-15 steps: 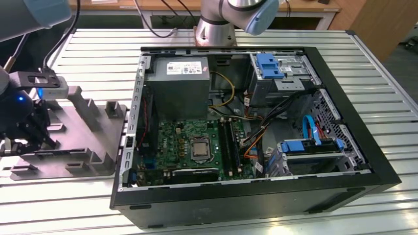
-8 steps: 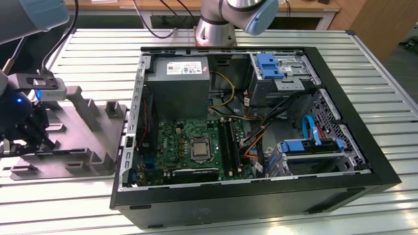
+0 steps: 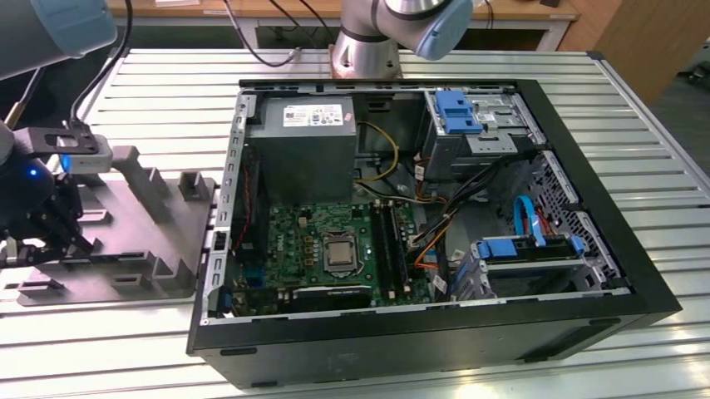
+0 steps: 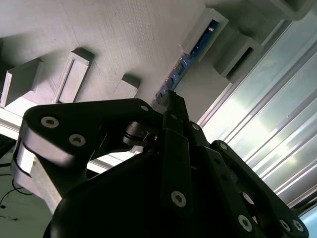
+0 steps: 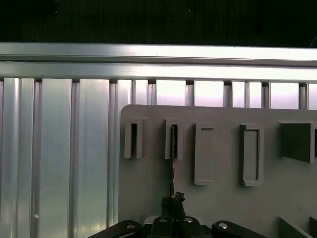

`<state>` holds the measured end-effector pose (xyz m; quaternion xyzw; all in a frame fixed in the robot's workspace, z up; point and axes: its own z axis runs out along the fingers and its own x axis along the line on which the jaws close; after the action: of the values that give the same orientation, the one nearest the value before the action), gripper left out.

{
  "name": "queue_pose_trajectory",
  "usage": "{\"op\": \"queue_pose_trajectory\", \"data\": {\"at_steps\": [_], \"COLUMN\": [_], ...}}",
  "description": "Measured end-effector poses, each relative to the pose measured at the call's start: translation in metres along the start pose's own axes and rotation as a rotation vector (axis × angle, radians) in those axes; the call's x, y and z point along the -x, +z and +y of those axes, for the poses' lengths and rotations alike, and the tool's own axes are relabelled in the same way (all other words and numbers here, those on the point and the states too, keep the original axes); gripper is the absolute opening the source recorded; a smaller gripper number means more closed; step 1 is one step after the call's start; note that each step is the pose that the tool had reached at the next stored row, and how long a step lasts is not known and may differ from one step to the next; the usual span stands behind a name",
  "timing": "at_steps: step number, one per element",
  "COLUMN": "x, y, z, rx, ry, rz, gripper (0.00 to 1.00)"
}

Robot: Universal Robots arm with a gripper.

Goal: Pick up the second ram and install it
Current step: 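Pick up the second ram and move it above second insertion slot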

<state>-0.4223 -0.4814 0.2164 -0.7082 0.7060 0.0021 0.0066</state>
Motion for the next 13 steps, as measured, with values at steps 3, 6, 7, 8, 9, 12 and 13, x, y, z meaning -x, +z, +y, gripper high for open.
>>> {"op": "queue_pose_trajectory", "data": {"at_steps": [3,6,7,8,9,12,13], "x": [0.0003,0.0003,0.0003,0.0003,0.0003,0.0003,0.0003], "y": [0.0008,0.0008,0.0008,0.0008,0.0009,0.0009,0.0009], "z": [0.0017,0.0018,0.0018,0.0019,0.0019,0.002,0.002], "rx": [-0.0001,-0.0001,0.0,0.0,-0.0001,-0.0001,0.0], "ry": [0.0,0.0,0.0,0.0,0.0,0.0,0.0], "rz": [-0.0001,-0.0001,0.0,0.0,-0.0001,0.0,0.0], "gripper": [0.1,0.1,0.1,0.1,0.1,0.17,0.23]}}
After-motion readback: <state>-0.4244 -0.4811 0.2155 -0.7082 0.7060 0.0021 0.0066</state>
